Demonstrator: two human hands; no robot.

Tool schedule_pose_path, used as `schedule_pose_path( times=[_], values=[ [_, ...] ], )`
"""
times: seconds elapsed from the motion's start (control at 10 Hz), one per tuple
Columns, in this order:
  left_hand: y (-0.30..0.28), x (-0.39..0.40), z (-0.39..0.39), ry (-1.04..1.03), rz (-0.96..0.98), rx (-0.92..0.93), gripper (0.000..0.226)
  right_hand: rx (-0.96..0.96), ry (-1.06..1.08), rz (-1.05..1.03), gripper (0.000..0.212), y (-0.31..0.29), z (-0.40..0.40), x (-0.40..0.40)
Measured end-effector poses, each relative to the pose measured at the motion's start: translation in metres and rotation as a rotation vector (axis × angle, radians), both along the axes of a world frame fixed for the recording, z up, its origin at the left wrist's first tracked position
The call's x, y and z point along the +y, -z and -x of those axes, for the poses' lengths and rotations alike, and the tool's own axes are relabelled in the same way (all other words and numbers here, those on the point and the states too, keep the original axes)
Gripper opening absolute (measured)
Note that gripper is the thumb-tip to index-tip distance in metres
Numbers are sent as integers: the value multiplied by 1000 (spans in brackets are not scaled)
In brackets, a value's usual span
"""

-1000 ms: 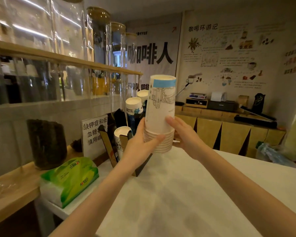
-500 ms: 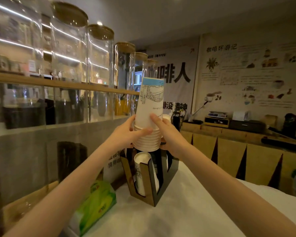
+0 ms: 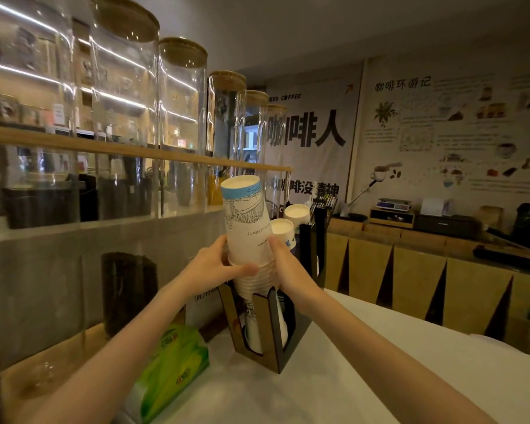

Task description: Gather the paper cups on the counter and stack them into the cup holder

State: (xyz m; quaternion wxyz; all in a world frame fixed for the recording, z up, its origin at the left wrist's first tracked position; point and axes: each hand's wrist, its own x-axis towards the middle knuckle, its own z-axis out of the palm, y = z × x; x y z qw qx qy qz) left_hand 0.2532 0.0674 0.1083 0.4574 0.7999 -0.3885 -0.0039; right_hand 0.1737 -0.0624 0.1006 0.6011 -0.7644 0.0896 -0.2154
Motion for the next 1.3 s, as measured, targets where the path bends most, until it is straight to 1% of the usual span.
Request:
schedule_pose_path(
  times=[0.1, 0.2, 0.3, 0.4, 0.5, 0.6, 0.7, 0.8, 0.9, 1.0, 1.1, 1.2, 1.3],
  values=[
    [9, 0, -1, -9, -45, 22, 91, 15, -11, -52, 53, 10, 1, -2],
    [19, -2, 1, -9, -103, 11, 82, 54, -18, -130, 55, 24, 0, -3],
    [27, -5, 2, -28, -135, -39, 67, 83, -8, -181, 61, 38, -3, -5],
    [31, -6, 2, -32, -60, 1, 64, 120, 10, -206, 57, 42, 2, -8],
    [31, -6, 3, -21, 23, 43, 64, 184, 1, -260, 57, 52, 8, -14],
    [28, -10, 8, -54, 91, 35, 65, 229, 61, -285, 58, 65, 9, -17],
    [29, -15, 17, -84, 132, -3, 62, 250, 93, -245, 55, 76, 11, -18],
    [33, -19, 23, -105, 118, -20, 62, 304, 120, -229, 56, 82, 12, -20],
    [29, -17, 21, -135, 141, -6, 61, 324, 101, -191, 58, 76, 5, -23],
    [25, -15, 26, -117, 78, 5, 62, 364, 49, -144, 60, 65, 10, -25],
    [22, -12, 27, -110, 36, 11, 74, 318, 81, -126, 56, 50, 24, -28],
    [3, -10, 37, -133, 73, -45, 86, 75, 147, -19, 36, 12, 66, -24],
    [-19, -12, 53, -169, 221, -240, 82, -325, 187, 24, 22, -32, 119, -16]
  ],
)
